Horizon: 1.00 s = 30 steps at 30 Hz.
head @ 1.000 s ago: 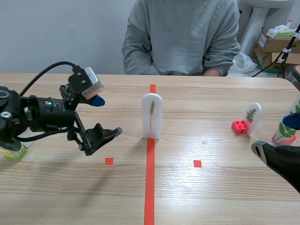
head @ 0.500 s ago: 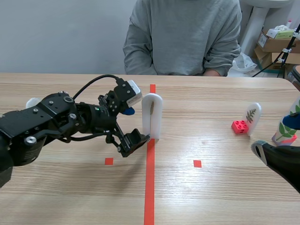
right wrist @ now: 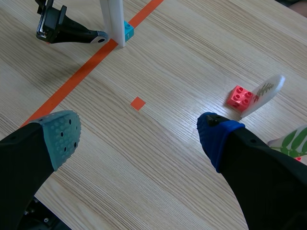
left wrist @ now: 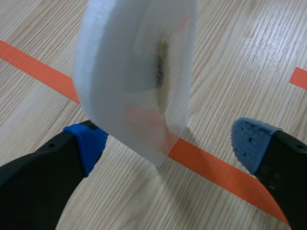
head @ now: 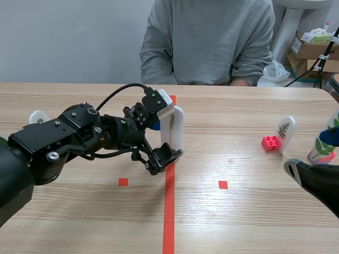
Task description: Do the leaf sorting experiment
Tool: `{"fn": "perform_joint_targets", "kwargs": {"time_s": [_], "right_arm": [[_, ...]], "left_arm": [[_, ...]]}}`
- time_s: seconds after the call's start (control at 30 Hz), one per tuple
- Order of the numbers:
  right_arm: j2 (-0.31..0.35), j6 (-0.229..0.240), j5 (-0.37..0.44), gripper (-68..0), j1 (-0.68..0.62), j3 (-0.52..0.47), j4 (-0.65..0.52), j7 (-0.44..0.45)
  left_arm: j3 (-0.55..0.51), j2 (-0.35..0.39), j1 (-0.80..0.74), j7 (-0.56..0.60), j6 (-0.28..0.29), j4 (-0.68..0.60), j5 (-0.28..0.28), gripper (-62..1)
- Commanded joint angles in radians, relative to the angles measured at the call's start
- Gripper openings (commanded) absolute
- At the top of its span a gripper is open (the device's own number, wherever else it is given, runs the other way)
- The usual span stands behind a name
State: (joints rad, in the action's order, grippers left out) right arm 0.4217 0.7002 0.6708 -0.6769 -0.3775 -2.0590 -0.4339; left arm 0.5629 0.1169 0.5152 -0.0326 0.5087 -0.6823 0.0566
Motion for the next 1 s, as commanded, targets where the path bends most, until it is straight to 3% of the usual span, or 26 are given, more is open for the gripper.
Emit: {"fn": "perform_joint_targets", "kwargs": {"time_s": [0.0,0.73,0.97], "right_arm": [[0.01,0.0,0.011,-18.0,-0.001,0.006,0.0,0.014],[0.01,0.0,0.01,-18.0,0.012,0.006,0.001,0.014],[0.01,0.0,0.01,-18.0,0.012,0.006,0.001,0.014]], "left_arm": [[-0.001,-0.005,0.014,0.013,-0.001,-0.019,-0.007,-13.7],[-0.001,-0.009,0.014,0.017,-0.001,-0.019,-0.008,-51.7],[-0.003,-0.019,0.014,0.014,0.0,-0.029,-0.032,-53.9]]}}
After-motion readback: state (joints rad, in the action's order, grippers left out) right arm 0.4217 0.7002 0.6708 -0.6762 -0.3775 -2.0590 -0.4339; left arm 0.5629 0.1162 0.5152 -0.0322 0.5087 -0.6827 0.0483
